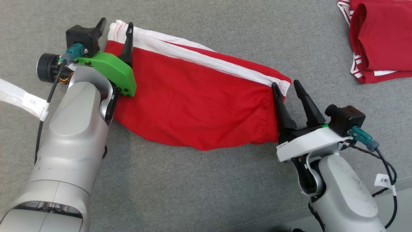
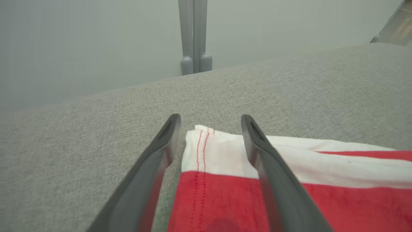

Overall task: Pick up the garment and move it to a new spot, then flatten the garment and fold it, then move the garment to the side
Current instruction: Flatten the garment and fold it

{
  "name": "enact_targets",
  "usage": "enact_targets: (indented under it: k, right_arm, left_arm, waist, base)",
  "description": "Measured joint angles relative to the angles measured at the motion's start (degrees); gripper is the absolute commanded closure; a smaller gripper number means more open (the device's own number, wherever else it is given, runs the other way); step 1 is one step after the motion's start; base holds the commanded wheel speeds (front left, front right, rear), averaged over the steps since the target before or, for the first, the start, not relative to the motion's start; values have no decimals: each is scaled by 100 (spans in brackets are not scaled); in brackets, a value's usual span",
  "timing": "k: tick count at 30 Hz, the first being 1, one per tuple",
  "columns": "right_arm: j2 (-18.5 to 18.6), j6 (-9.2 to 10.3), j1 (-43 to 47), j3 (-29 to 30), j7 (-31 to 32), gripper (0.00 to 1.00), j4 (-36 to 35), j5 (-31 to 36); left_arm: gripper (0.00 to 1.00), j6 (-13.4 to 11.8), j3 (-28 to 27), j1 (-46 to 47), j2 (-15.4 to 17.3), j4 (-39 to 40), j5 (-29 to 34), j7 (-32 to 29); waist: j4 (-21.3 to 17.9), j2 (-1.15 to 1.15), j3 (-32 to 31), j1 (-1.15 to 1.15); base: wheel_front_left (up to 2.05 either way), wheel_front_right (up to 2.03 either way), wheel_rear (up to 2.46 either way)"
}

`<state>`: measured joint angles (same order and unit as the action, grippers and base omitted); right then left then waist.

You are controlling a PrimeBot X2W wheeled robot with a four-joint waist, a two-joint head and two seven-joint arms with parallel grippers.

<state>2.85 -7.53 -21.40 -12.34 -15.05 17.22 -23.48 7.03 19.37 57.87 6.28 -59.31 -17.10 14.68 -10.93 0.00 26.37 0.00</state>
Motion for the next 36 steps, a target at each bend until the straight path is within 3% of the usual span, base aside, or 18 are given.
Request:
enact_targets:
  k: [9,20,24,31,32,33,34,35,36]
  right_arm:
    - [-5,0,519,534,-1,0,-582,294]
    - [-1,0,941,775,-1,0,-912,546]
    - [-2,0,939,730,-1,0,-976,544]
    - [1,0,946,775,-1,0,-1015,524]
    - [0,0,946,775,-1,0,-1015,524]
    - [-1,0,946,773,-1,0,-1015,524]
    - [-1,0,946,772,-1,0,-1015,524]
    - [0,0,946,772,-1,0,-1017,524]
    - [-1,0,946,769,-1,0,-1025,520]
  left_arm:
    - [0,29,152,-588,-108,526,-194,27]
    - [0,36,713,-1214,281,613,-1514,-1679]
    - [0,36,782,-1323,472,720,-1891,-1978]
    - [0,36,1024,-1388,525,1004,-2418,-2431]
    - [9,36,1049,-1390,559,1033,-2464,-2474]
    - [51,36,1063,-1395,584,1047,-2502,-2480]
    - [64,36,1082,-1405,603,1062,-2530,-2481]
    - [100,36,1104,-1410,622,1072,-2552,-2481]
    - [100,35,1150,-1411,651,1081,-2574,-2476]
  waist:
    - [219,0,-392,0]
    - [502,0,-902,0]
    - [441,0,-901,0]
    - [265,0,-812,0]
    - [247,0,-804,0]
    - [233,0,-801,0]
    - [219,0,-798,0]
    - [207,0,-798,0]
    - [196,0,-800,0]
  base:
    - [0,0,0]
    - [0,0,0]
    - [0,0,0]
    - [0,0,0]
    - [0,0,0]
    - [0,0,0]
    - [0,0,0]
    - [0,0,0]
    - [0,0,0]
